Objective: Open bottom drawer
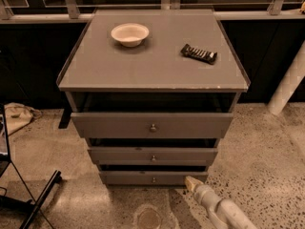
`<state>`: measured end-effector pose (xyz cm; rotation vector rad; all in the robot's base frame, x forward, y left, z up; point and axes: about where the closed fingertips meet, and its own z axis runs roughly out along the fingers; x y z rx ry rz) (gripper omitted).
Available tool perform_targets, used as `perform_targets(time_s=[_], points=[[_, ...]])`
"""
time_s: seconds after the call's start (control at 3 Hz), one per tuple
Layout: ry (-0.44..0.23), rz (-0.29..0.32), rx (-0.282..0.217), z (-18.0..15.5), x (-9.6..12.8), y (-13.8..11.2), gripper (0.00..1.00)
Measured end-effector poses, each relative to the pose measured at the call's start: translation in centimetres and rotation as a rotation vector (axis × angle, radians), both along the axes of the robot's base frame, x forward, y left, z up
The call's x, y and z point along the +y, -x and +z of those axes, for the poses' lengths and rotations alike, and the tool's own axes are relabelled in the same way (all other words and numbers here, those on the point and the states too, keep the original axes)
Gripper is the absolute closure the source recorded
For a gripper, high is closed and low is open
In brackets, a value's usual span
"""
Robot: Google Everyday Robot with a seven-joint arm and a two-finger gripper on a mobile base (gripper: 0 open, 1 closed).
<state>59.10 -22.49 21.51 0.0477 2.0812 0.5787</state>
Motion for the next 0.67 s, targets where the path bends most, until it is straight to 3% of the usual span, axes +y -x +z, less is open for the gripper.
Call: perform_targets(time_s=[0.33,0.67], points=[[0.011,0.019,-0.059,3.14,1.04,-2.69,1.0],[0.005,0.019,-0.051,2.63,1.32,-2.87,1.0]])
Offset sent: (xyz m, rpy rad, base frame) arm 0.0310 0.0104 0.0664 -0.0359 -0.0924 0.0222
